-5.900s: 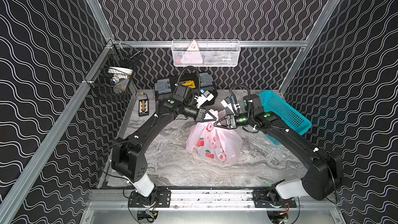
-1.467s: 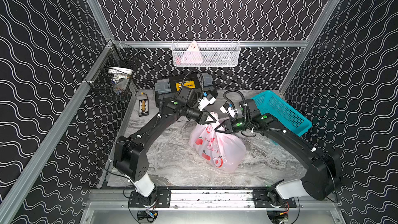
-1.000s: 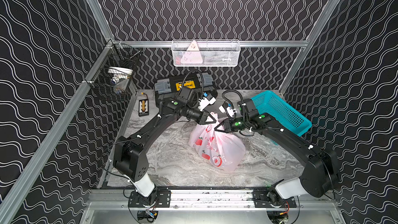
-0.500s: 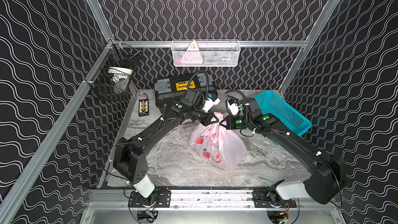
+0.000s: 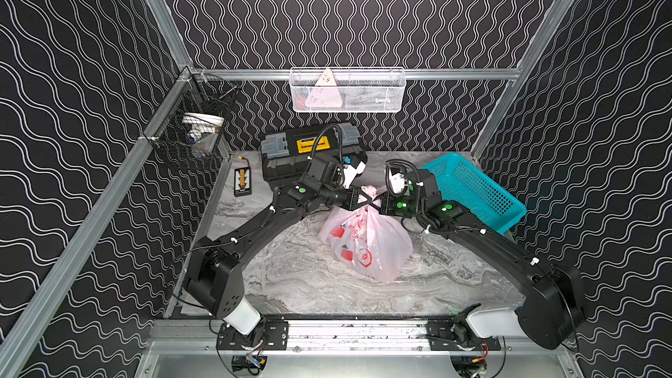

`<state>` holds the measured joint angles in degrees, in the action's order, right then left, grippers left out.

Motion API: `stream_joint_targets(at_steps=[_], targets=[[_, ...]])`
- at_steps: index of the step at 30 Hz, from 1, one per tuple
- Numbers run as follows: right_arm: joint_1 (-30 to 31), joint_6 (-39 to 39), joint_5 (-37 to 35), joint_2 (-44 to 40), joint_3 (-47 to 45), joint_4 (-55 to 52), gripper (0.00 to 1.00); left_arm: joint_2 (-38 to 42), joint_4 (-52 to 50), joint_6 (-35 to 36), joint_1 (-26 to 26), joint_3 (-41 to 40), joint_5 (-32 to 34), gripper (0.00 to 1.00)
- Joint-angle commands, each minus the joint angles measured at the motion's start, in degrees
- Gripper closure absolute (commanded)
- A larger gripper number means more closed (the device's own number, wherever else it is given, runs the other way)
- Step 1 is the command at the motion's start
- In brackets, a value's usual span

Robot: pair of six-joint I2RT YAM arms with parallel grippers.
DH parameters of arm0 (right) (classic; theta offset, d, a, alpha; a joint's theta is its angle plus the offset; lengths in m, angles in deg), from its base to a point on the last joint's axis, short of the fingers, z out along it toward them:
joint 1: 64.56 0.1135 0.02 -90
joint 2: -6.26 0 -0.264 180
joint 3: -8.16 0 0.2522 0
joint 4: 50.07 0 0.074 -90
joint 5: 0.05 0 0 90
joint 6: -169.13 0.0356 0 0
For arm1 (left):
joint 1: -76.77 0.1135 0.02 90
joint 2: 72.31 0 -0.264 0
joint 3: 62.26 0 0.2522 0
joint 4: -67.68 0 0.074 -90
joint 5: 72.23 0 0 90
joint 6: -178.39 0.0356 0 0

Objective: Place the pineapple into a plastic bag & tie a knot
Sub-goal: Cross the plastic bag at the center of the board.

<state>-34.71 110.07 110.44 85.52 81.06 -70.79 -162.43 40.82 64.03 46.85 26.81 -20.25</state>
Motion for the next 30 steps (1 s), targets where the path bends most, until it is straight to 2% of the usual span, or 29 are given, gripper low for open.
stream_joint_targets(at_steps=[1, 6, 10, 13, 14, 18, 21, 26, 30], targets=[[-0.93, 5.35, -9.02, -0.18, -3.35, 17.92, 1.00, 1.70, 8.78, -11.48, -1.10, -1.81, -15.45, 1.00], [-0.87, 10.34, -8.63, -1.20, -10.66, 35.31, 1.00, 1.97, 17.94, -18.22, -1.20, -5.18, -16.48, 1.00], [-0.52, 12.73, -6.19, 1.37, -12.72, 45.11, 1.00, 1.85, 23.98, -22.56, -1.28, -7.65, -16.13, 1.00], [0.21, 12.83, -4.24, 2.93, -12.64, 48.03, 1.00, 1.54, 21.59, -21.26, -1.20, -6.98, -15.57, 1.00], [0.30, 12.79, -3.54, 3.17, -12.72, 48.94, 1.00, 1.45, 20.03, -20.27, -1.16, -6.33, -15.40, 0.97], [0.48, 12.06, -0.85, 3.44, -13.56, 51.39, 1.00, 1.16, 16.16, -18.13, -1.05, -4.76, -14.98, 0.73], [0.48, 11.95, 0.96, 3.95, -14.26, 53.46, 1.00, 0.92, 15.22, -18.11, -0.74, -3.88, -15.35, 0.59], [0.48, 12.53, 4.03, 4.41, -15.03, 56.89, 1.00, 1.82, 14.64, -18.69, 0.80, -3.85, -15.91, 0.49], [0.48, 14.11, 8.45, 4.80, -15.69, 60.65, 1.00, 3.51, 14.50, -19.45, 4.62, -5.21, -16.05, 0.44]])
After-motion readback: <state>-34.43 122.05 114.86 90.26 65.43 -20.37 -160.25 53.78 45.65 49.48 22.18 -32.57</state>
